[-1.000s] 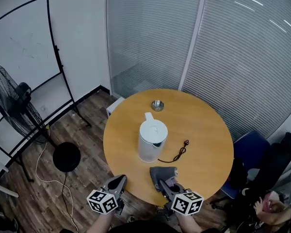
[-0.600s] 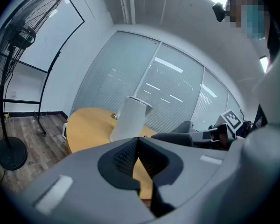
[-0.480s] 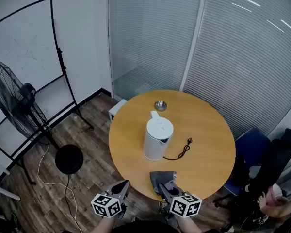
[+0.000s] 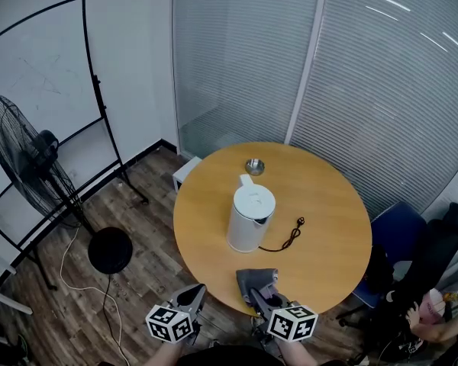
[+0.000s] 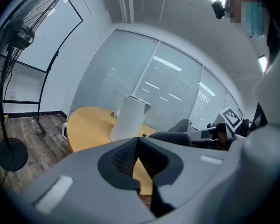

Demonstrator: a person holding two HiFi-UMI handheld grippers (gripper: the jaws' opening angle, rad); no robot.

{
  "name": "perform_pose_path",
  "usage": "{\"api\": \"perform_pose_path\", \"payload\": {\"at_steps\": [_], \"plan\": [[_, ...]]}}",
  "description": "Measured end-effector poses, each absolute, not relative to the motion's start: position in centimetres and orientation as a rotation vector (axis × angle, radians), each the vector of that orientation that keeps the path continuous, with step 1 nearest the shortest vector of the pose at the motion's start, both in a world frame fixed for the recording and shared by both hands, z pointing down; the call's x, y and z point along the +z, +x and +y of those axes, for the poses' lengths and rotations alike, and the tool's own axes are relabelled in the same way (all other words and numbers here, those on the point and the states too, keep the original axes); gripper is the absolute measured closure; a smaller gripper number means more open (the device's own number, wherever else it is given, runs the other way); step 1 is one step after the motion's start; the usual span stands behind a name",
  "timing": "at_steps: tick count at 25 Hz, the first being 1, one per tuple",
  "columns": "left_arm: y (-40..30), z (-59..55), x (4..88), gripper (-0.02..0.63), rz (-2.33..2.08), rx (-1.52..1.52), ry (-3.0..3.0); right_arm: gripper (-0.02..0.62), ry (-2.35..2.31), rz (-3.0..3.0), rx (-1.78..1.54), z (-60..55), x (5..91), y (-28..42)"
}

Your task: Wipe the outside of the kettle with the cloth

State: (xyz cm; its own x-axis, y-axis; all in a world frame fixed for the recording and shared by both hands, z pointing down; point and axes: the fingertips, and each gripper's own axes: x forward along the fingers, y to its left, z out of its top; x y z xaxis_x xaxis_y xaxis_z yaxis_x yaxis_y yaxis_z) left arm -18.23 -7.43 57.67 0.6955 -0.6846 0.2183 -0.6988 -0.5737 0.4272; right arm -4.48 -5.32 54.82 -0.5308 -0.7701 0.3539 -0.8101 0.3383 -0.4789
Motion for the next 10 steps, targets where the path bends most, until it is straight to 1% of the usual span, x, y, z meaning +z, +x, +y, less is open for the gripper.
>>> {"api": "perform_pose_path", "payload": {"at_steps": [10], "plan": [[-17.69,-7.87,57.78,0.595,-1.067,0.035,2.401,0.554,1.477,-2.524,0.968,-5.74,54.57,-3.95]]}}
